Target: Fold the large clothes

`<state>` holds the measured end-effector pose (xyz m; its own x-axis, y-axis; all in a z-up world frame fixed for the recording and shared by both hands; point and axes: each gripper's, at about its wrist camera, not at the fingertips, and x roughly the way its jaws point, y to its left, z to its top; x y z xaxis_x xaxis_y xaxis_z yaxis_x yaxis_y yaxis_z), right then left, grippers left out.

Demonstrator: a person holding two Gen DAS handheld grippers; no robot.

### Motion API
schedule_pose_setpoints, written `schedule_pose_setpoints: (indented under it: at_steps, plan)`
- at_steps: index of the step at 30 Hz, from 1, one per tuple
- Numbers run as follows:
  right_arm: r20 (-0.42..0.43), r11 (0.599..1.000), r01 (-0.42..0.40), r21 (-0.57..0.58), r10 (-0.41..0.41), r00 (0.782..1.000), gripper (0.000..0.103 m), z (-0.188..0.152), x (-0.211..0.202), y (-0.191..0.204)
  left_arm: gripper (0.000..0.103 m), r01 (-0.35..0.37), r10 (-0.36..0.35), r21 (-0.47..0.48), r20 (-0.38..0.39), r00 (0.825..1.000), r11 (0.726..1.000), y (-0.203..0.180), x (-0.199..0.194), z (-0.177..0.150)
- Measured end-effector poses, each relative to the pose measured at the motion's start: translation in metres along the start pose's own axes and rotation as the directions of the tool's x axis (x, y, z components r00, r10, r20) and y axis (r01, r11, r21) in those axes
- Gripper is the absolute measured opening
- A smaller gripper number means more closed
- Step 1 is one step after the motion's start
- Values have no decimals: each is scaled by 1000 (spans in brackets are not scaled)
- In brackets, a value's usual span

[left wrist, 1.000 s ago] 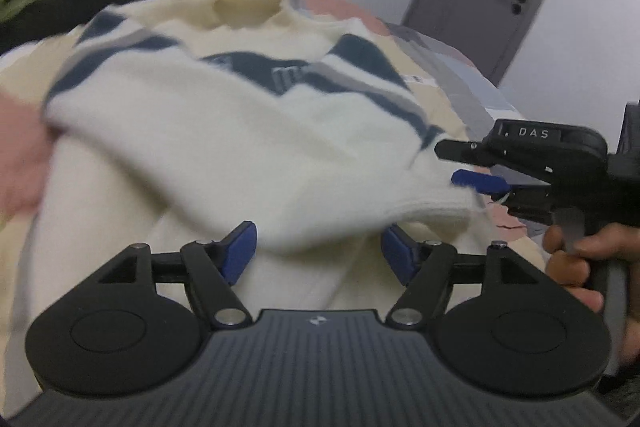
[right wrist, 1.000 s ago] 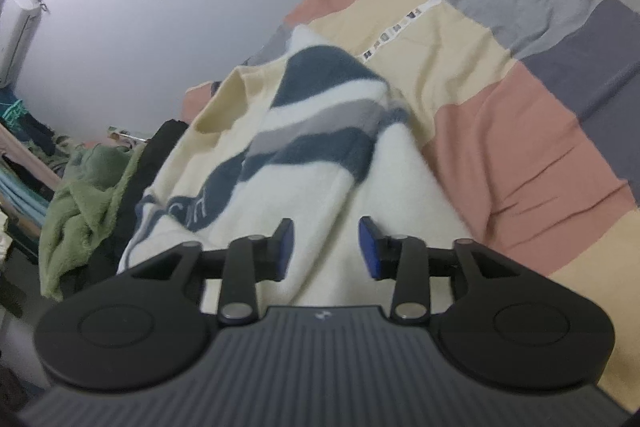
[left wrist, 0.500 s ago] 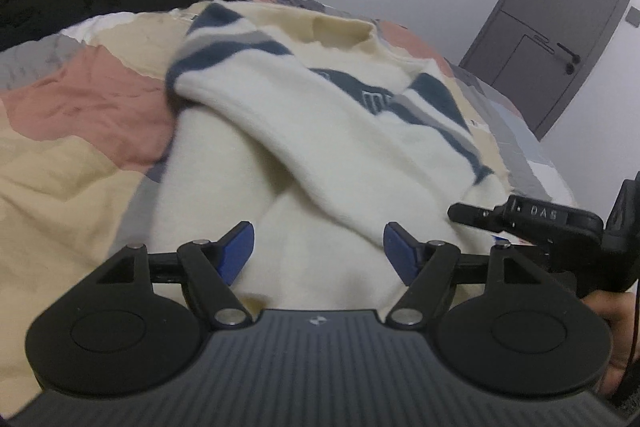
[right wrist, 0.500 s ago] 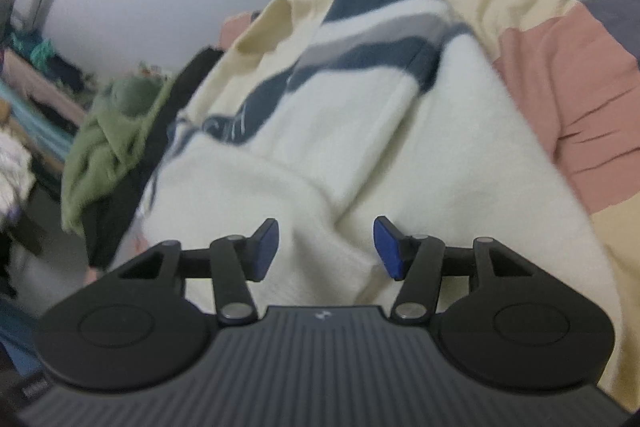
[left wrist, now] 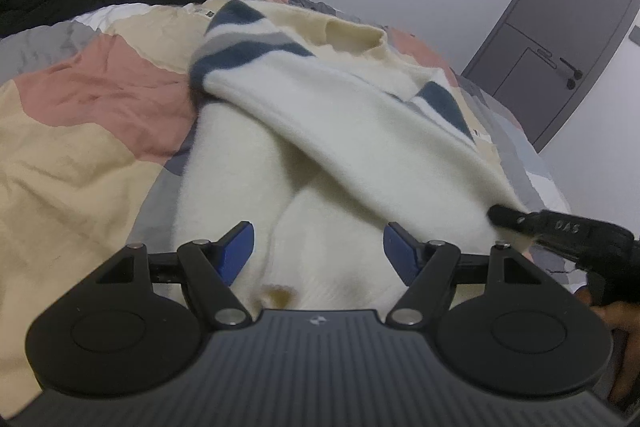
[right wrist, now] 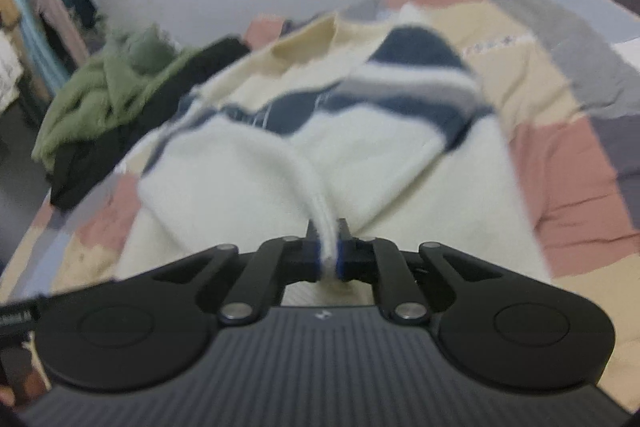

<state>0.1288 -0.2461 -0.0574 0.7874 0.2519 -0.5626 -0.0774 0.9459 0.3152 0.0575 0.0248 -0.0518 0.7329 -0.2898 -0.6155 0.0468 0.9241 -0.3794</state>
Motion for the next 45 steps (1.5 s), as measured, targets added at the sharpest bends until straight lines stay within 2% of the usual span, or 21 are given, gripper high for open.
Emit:
schedule_pose_setpoints:
  at_steps: [4,7,8,10,13,14,15,16,19,23,26,30,34,36,38,41,45]
  plan:
    - [35,997,74,32,-75,997,9,4,-6,-12,76,-2,2,-21,2,1000,1000,6,-1,3]
    - [-51,987,148,57,-146,988,11,0,8,-25,76,-32,33,-50,22,999,998,15,-4,10]
    - [-80,987,150,64,-144,986,12,-2,13,-27,76,-43,44,-63,25,999,997,19,-5,13]
    - [-84,986,143,82,-136,987,15,-2,11,-30,76,-61,64,-108,29,998,992,33,-9,19]
    - [-62,981,178,83,-173,983,46,-1,1,-31,76,-76,81,-187,20,996,979,54,-12,22]
    - [-50,976,197,88,-194,980,67,-2,-4,-33,76,-76,80,-215,12,997,974,60,-12,22]
    - [-33,971,218,100,-216,976,81,-2,-8,-36,76,-75,78,-245,3,997,967,66,-11,22]
    - [-18,964,236,119,-236,972,83,-3,-13,-40,76,-76,78,-272,-5,997,959,71,-10,22]
    - [-30,940,280,195,-280,960,83,-6,-20,-56,76,-87,79,-304,-37,996,949,77,-3,19]
    - [-122,891,267,367,-238,963,83,-14,-11,-87,76,-74,51,-311,-82,995,947,78,8,11]
    - [-164,843,196,501,-130,978,85,-25,-3,-105,76,-40,3,-345,-108,994,938,80,14,4]
    - [-132,798,67,599,16,991,85,-36,-6,-104,76,12,-81,-402,-157,984,916,82,23,-7]
    - [-98,770,-67,634,166,981,85,-43,-8,-92,76,36,-125,-437,-178,976,899,81,25,-15]
    - [-109,769,-99,631,215,971,85,-48,-9,-82,76,56,-153,-448,-184,971,892,79,25,-19]
    - [-149,781,-88,618,226,963,85,-53,-9,-74,78,68,-171,-449,-194,966,891,75,23,-23]
    - [-232,833,45,552,101,967,86,-57,-8,-59,78,81,-196,-443,-220,956,893,67,21,-31]
    - [-300,882,133,451,10,954,84,-60,-3,-41,78,90,-218,-431,-259,941,898,59,21,-43]
